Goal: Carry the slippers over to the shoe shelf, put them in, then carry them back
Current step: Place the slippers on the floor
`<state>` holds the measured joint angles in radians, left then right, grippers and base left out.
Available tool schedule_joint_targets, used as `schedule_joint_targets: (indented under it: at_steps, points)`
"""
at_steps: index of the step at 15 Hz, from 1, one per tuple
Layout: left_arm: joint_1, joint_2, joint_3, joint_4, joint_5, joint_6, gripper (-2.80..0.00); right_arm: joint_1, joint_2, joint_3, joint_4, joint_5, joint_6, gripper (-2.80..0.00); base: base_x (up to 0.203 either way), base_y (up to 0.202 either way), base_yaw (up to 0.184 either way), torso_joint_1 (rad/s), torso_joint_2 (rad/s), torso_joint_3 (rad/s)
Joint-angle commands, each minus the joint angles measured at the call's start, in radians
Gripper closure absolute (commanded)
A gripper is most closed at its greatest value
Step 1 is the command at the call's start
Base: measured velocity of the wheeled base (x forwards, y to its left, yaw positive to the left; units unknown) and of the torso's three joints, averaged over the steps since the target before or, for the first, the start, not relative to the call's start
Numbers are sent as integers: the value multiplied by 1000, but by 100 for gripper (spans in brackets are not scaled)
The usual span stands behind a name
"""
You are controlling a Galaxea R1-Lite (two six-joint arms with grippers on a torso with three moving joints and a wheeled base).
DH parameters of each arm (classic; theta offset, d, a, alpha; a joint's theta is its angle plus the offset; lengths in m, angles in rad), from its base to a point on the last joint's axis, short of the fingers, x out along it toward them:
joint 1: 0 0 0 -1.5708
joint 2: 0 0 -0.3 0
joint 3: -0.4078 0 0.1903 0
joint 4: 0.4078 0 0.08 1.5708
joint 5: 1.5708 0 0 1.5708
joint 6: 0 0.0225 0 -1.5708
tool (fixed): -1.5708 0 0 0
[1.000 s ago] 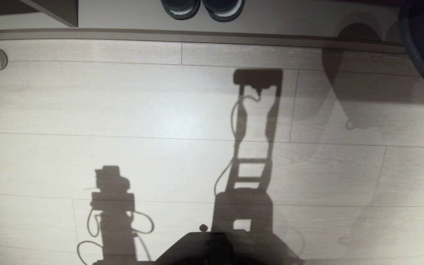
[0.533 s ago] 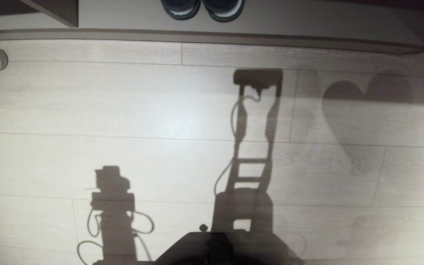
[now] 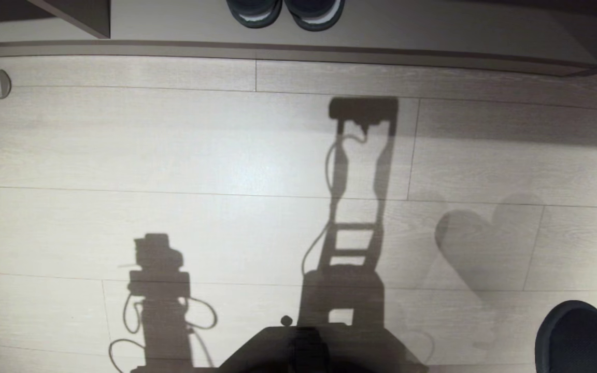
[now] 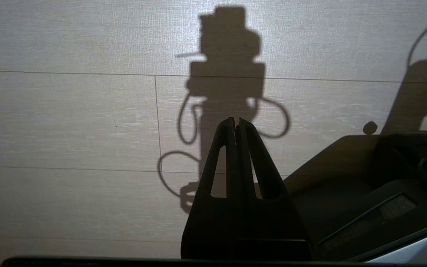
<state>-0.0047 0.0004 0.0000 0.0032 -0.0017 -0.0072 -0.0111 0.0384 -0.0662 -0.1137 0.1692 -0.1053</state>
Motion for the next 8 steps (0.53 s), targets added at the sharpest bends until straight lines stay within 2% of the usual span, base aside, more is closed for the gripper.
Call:
schedule_joint_targets:
  at_steps: [1, 2, 3, 4, 5, 8]
  points:
    - [0, 0, 2, 0, 0, 0, 0, -1, -41, 37, 6, -22, 1, 0, 0, 0, 0, 0, 0, 0]
    - [0, 0, 2, 0, 0, 0, 0, -1, -41, 46, 5, -46, -1, 0, 0, 0, 0, 0, 0, 0]
    - [0, 0, 2, 0, 0, 0, 0, -1, -41, 60, 16, -129, -8, 0, 0, 0, 0, 0, 0, 0]
    - [0, 0, 2, 0, 0, 0, 0, -1, -40, 64, 72, -149, -13, 0, 0, 0, 0, 0, 0, 0]
    - [0, 0, 2, 0, 0, 0, 0, -1, -40, 66, 128, -144, -16, 0, 0, 0, 0, 0, 0, 0]
    - [0, 0, 2, 0, 0, 0, 0, -1, -40, 68, 125, -144, 9, 0, 0, 0, 0, 0, 0, 0]
